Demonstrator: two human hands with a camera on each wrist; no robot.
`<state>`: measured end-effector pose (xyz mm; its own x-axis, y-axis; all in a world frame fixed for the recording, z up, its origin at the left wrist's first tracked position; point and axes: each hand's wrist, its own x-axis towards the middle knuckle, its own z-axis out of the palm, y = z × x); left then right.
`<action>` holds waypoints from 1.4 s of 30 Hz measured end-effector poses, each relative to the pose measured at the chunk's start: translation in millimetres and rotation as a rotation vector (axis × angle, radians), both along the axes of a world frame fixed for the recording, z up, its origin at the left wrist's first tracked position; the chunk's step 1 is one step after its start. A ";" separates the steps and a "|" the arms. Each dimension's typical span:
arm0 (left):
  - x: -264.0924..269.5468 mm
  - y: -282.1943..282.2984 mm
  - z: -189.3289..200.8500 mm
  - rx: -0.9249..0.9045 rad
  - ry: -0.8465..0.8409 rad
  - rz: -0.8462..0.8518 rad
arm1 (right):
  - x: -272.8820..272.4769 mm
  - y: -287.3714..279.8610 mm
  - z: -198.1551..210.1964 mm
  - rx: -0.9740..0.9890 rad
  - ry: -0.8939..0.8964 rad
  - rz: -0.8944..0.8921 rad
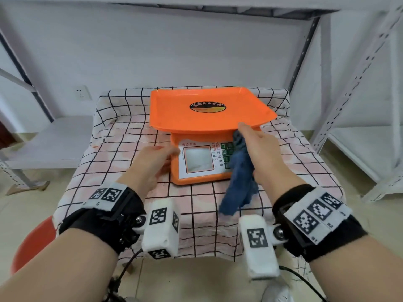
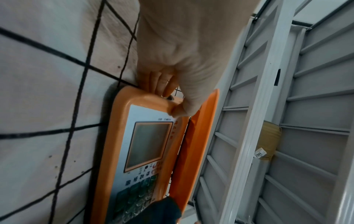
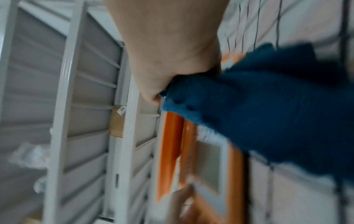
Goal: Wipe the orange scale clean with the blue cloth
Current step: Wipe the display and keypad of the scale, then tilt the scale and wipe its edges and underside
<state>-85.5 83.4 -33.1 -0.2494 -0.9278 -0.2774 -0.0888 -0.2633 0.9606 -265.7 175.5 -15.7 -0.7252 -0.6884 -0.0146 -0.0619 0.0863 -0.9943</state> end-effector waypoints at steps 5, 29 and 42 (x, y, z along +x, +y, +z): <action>2.3 1.9 -2.3 -0.042 -0.051 -0.059 | -4.3 -10.7 3.9 -0.155 -0.150 -0.239; -8.5 -115.6 55.1 -0.310 -0.371 0.086 | -99.7 -53.9 31.0 0.363 0.333 -0.226; 16.0 -47.6 46.7 -0.329 -0.083 0.221 | -94.5 -91.2 44.1 0.150 0.632 -0.175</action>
<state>-69.6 35.9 13.6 -0.0232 -0.9992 0.0323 -0.1450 0.0353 0.9888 -360.2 84.3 28.3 -0.7262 -0.5839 0.3629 -0.6008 0.2823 -0.7479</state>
